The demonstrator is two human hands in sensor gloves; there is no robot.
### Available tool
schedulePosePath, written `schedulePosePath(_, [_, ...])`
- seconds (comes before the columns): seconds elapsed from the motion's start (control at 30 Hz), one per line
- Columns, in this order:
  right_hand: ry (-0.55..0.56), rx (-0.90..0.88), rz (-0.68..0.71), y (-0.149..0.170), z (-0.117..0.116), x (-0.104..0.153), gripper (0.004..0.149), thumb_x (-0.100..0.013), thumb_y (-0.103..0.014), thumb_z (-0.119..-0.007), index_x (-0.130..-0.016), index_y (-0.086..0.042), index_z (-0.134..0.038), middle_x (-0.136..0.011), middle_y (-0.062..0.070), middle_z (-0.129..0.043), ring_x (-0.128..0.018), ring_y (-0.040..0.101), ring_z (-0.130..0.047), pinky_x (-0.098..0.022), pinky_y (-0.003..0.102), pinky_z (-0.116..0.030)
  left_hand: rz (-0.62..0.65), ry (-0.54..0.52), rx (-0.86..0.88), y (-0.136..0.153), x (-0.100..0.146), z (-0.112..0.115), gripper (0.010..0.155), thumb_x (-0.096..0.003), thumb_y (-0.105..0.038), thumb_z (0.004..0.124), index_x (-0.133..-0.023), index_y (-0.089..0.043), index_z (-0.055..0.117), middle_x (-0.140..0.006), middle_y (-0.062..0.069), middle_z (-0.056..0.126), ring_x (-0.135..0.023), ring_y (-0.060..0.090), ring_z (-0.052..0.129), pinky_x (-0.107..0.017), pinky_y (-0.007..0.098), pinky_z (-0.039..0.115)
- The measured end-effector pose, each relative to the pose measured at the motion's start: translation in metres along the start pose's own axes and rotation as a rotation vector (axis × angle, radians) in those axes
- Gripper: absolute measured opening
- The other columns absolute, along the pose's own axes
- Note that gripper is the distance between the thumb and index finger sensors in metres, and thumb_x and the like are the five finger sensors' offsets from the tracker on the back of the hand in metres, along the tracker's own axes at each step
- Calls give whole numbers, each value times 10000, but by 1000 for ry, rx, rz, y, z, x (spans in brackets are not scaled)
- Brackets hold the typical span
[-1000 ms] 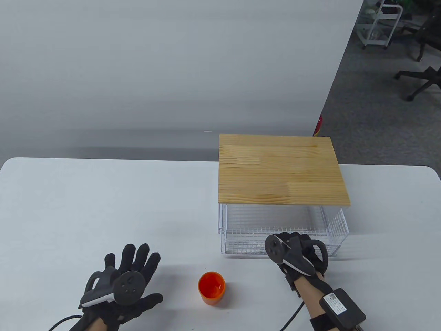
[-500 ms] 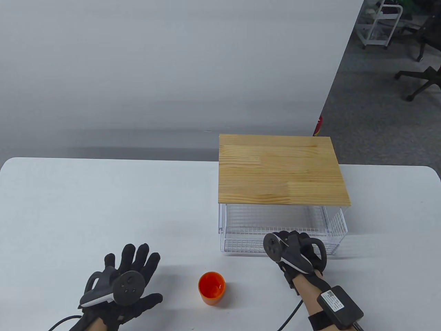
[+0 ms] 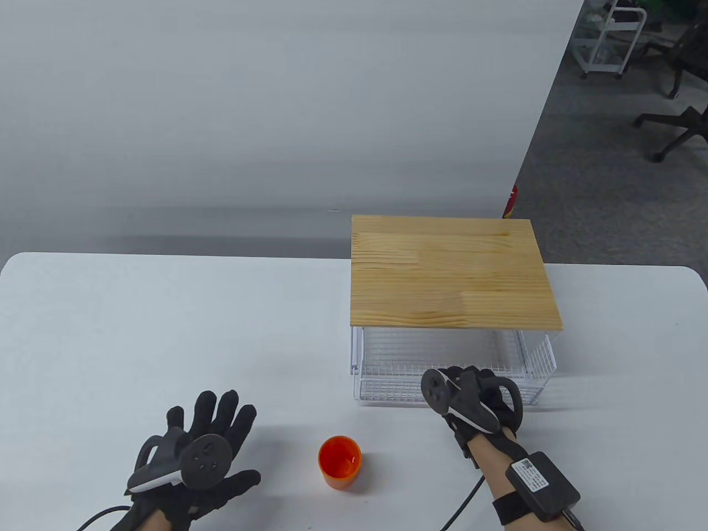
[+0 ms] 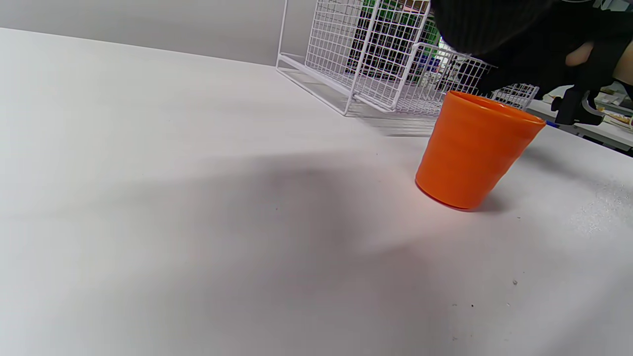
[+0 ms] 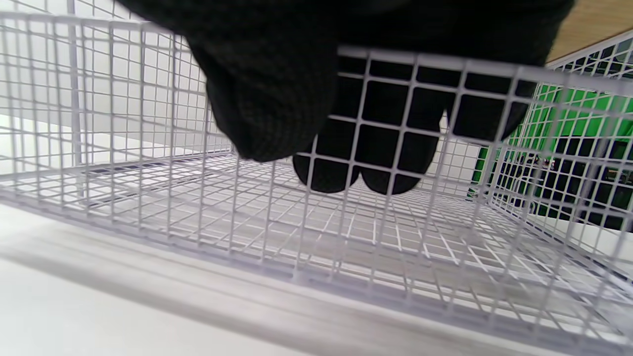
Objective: Take the cup out of the mesh sliding drawer
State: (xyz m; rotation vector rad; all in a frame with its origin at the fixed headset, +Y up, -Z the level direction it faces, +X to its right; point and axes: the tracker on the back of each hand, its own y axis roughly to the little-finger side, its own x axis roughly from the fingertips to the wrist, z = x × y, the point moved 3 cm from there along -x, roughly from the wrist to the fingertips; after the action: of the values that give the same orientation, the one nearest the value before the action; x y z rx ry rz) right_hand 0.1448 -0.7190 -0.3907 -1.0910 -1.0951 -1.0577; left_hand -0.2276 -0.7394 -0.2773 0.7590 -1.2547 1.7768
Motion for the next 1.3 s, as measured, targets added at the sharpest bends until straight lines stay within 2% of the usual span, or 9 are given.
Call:
schedulePosePath(0.9, [-9, 13, -25, 2, 2, -10, 287, -534, -213, -893, -751, -379, -983, -789, 20, -1131, -709, 340, -1168, -483, 623, -968, 3, 1, -2, -1, 0, 1, 952, -560, -661, 578, -1106, -159, -20, -1117, 255, -76, -956, 615, -65, -516, 849, 19])
schedulePosePath(1.3, [-17, 16, -40, 1, -1, -23, 285, -539, -215, -891, -751, -383, -983, -796, 19, -1129, -718, 341, -1166, -490, 629, -962, 3, 0, 0, 1, 0, 0, 952, -560, -660, 578, -1106, -160, -19, -1118, 254, -75, -956, 614, -64, -516, 848, 18])
